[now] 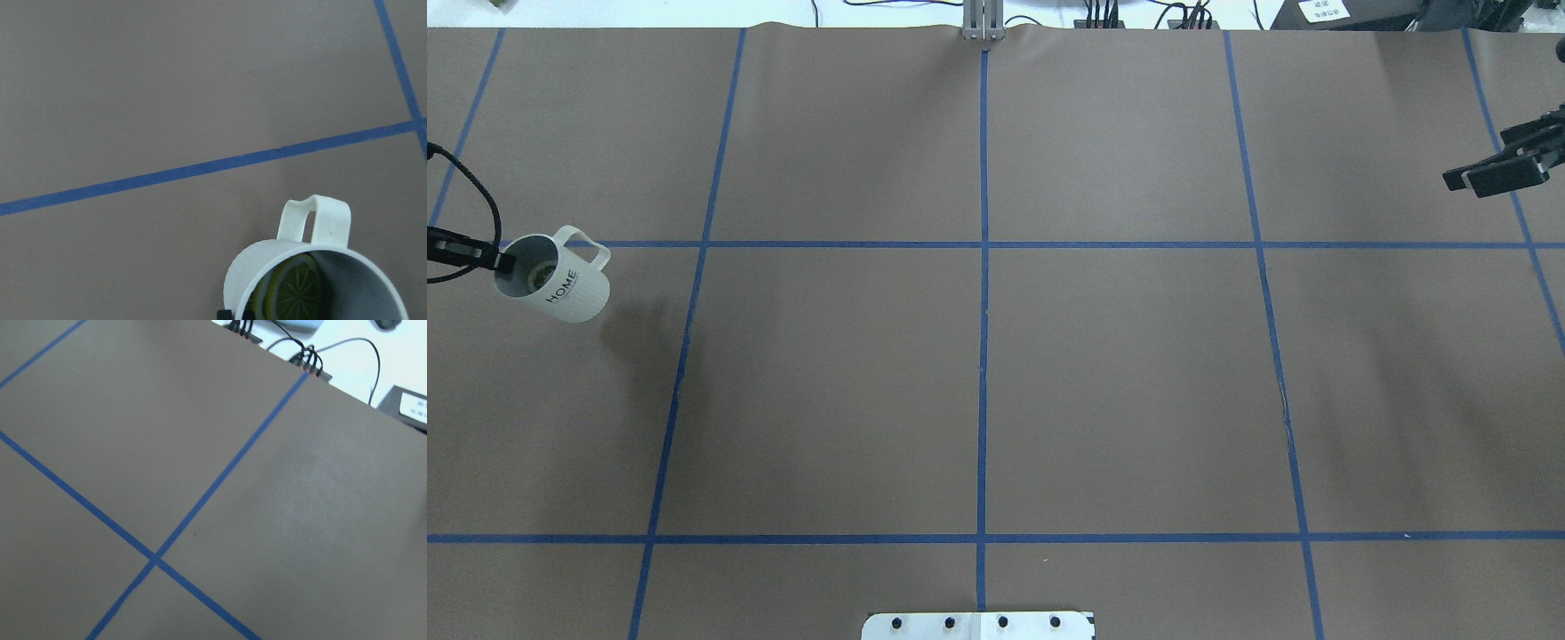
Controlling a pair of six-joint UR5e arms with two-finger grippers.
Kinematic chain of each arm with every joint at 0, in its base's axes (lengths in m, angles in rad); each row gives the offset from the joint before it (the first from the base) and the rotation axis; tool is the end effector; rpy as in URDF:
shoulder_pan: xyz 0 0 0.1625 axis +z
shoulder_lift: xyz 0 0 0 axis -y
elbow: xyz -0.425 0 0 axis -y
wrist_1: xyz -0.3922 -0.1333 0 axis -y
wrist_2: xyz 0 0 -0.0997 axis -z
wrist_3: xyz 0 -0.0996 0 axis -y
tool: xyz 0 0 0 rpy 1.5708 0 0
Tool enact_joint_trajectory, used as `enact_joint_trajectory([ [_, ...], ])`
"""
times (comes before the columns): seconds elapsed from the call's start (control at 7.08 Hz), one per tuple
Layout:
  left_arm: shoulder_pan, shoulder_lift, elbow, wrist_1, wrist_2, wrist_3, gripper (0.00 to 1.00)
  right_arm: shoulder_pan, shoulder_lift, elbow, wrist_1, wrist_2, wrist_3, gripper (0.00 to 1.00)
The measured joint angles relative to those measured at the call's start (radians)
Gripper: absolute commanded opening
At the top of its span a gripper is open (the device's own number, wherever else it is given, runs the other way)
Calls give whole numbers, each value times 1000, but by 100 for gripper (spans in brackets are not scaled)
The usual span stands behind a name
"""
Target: Left arm hands cup to right arm to dump lemon
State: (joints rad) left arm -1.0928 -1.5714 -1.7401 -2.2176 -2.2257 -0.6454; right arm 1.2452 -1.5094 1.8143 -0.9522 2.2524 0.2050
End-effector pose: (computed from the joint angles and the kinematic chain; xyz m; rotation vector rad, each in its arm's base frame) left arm 0.1713 -0.4886 0.5026 0.3359 0.9391 0.1140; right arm -0.1001 -0.5172 0.4361 0.6924 -0.8452 -0.4227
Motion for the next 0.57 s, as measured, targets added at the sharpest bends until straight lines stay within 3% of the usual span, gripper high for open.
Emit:
enact_joint_trajectory([
  [0.28, -1, -119, -5, 2, -5, -170, 0, -52, 56, -75, 165, -53, 5, 97],
  [0.57, 1, -250, 3, 4, -8, -365, 0, -148, 80, -132, 346, -191, 28, 95],
])
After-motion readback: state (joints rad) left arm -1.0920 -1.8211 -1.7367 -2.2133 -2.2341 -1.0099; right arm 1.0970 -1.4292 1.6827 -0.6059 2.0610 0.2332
